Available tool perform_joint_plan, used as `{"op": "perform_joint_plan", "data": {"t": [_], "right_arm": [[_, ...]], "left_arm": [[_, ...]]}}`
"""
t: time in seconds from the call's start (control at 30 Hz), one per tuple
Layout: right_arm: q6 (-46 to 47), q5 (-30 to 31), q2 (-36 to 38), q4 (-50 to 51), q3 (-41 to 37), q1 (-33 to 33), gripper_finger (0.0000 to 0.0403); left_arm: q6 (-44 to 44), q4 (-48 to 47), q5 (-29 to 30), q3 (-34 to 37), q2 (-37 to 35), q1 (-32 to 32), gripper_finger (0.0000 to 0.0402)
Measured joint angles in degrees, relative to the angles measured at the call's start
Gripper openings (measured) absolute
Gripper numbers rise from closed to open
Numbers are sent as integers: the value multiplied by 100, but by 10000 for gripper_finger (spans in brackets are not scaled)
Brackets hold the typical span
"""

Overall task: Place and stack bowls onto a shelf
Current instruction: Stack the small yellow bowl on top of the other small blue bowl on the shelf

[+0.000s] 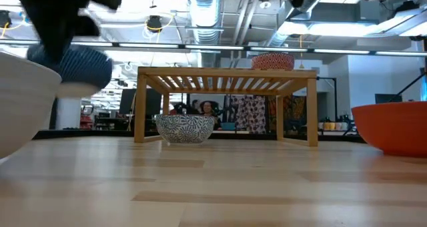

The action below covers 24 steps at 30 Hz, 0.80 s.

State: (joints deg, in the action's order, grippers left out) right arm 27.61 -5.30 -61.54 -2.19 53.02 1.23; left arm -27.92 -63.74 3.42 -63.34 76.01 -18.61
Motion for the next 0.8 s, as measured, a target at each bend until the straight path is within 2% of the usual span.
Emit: {"op": "perform_joint_plan", "data": {"t": [0.13, 0.3, 0.4, 0.47, 0.63, 0.8], "right_arm": [[-187, -406, -429, 373, 435, 60, 143], [357, -719, -939, 1148, 1129, 18, 143], [813, -1114, -1311, 1771, 1645, -76, 143], [1041, -1313, -1594, 2187, 2032, -141, 143], [1167, -1344, -2109, 3385, 2771, -309, 143], [1327, -1346, -2417, 3930, 2975, -555, 143]], "left_arm": [[1035, -221, 238, -765, 3, 0, 2], [2357, -167, 843, -1425, 11, 33, 2], [2970, -52, 1057, -1663, 190, 124, 1], [3345, -113, 1076, -1820, 415, 211, 1], [4188, -178, 1172, -2166, 1216, 233, 1], [4878, -145, 1807, -2572, 2034, 60, 1]]}}
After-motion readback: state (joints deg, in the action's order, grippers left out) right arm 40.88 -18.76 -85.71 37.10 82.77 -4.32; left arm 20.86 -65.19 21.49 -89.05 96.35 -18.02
